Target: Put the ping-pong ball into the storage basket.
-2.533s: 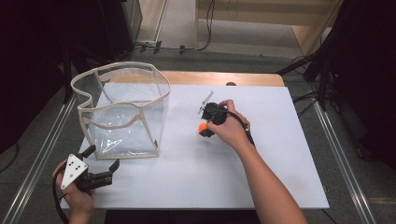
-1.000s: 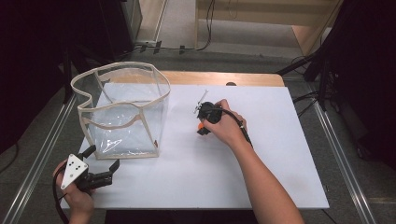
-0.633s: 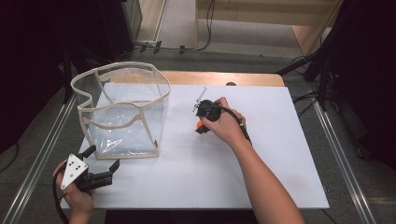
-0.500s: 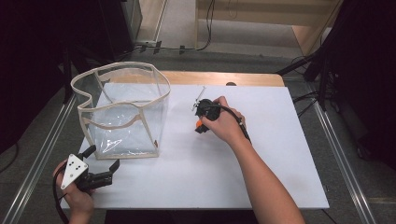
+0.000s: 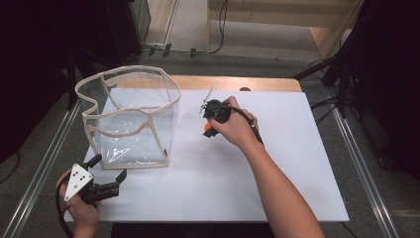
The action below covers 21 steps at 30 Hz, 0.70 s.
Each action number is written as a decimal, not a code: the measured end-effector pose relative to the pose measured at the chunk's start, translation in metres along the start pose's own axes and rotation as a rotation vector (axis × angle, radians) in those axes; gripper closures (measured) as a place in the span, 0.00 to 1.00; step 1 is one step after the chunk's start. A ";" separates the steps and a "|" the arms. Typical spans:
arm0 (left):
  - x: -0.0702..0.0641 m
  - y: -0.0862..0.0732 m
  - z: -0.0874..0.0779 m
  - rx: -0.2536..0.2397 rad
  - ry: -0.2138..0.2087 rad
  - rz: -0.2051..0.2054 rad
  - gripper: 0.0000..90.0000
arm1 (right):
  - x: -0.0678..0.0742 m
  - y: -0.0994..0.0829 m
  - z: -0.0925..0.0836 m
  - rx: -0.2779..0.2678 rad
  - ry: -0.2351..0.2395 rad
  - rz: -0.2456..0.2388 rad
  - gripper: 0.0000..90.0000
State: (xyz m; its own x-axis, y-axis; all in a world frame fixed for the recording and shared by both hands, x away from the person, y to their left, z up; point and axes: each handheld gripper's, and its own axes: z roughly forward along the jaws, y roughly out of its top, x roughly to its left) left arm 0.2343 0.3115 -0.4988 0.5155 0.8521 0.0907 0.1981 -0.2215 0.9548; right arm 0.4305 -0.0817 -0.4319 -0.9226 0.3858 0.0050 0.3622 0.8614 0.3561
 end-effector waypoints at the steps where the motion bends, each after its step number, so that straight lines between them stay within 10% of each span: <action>1: 0.000 0.000 0.000 0.001 0.000 0.001 0.04 | 0.000 0.001 -0.001 -0.006 0.000 -0.008 0.53; 21: 0.000 0.000 0.000 0.002 -0.001 0.006 0.04 | -0.001 0.022 -0.026 -0.006 0.012 -0.032 0.53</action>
State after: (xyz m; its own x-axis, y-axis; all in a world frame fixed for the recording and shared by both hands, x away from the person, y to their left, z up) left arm 0.2342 0.3111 -0.4988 0.5173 0.8504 0.0960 0.1968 -0.2274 0.9537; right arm 0.4361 -0.0715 -0.3995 -0.9352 0.3540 0.0047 0.3316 0.8713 0.3619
